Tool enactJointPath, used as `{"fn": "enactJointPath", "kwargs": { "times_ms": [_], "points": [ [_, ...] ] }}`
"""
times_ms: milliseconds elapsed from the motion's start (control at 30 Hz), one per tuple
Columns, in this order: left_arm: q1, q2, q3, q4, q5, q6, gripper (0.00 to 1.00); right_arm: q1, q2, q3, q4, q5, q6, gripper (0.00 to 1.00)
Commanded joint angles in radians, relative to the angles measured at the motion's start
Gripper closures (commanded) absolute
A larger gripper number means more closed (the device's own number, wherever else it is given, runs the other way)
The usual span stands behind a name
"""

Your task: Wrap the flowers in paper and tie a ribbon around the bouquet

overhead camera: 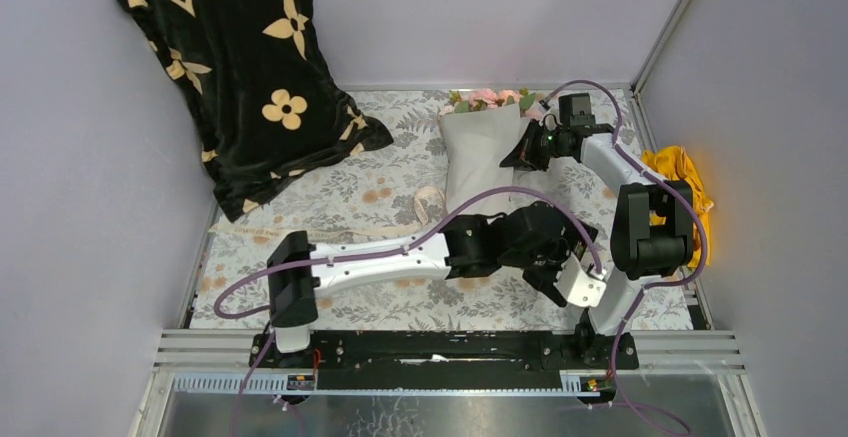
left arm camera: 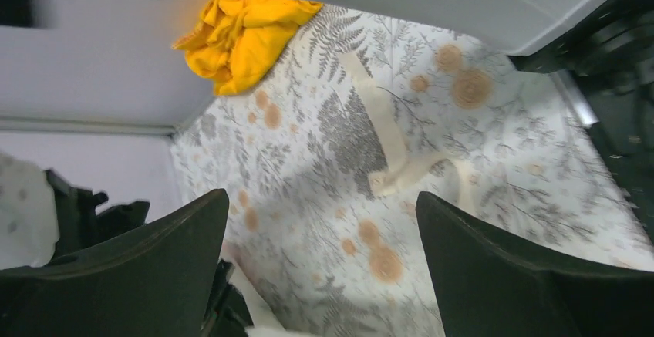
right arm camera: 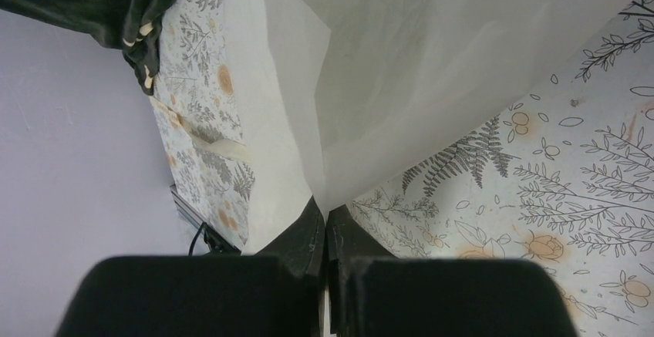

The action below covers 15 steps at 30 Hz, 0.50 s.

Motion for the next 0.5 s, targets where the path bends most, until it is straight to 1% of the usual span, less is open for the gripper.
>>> {"fn": "enactJointPath", "kwargs": {
  "times_ms": [0, 67, 100, 200, 267, 400, 433, 467],
  "points": [
    [-0.008, -0.059, 0.226, -0.444, -0.037, -0.146, 0.01, 0.010, -0.049, -0.010, 0.003, -0.019, -0.015, 1.00],
    [0.000, -0.092, 0.258, -0.581, -0.101, -0.207, 0.01, 0.011, -0.058, -0.025, 0.005, -0.010, -0.019, 1.00],
    [0.011, -0.119, 0.254, -0.624, -0.137, -0.238, 0.01, 0.012, -0.065, -0.033, 0.007, -0.006, -0.018, 1.00],
    [0.111, -0.218, 0.218, -0.734, -0.190, -0.361, 0.01, 0.019, -0.075, -0.048, 0.009, 0.008, -0.021, 1.00],
    [0.231, -0.288, 0.177, -0.774, -0.206, -0.476, 0.03, 0.028, -0.079, -0.053, 0.009, 0.016, -0.025, 1.00],
    [0.510, -0.391, 0.103, -0.835, -0.311, -0.759, 0.13, 0.047, -0.094, -0.084, 0.021, 0.033, -0.027, 1.00],
    [0.587, -0.415, 0.073, -0.839, -0.312, -0.828, 0.15, 0.049, -0.098, -0.093, 0.025, 0.035, -0.025, 1.00],
    [0.691, -0.444, 0.037, -0.832, -0.285, -0.890, 0.16, 0.052, -0.103, -0.105, 0.030, 0.041, -0.025, 1.00]
  ]
}}
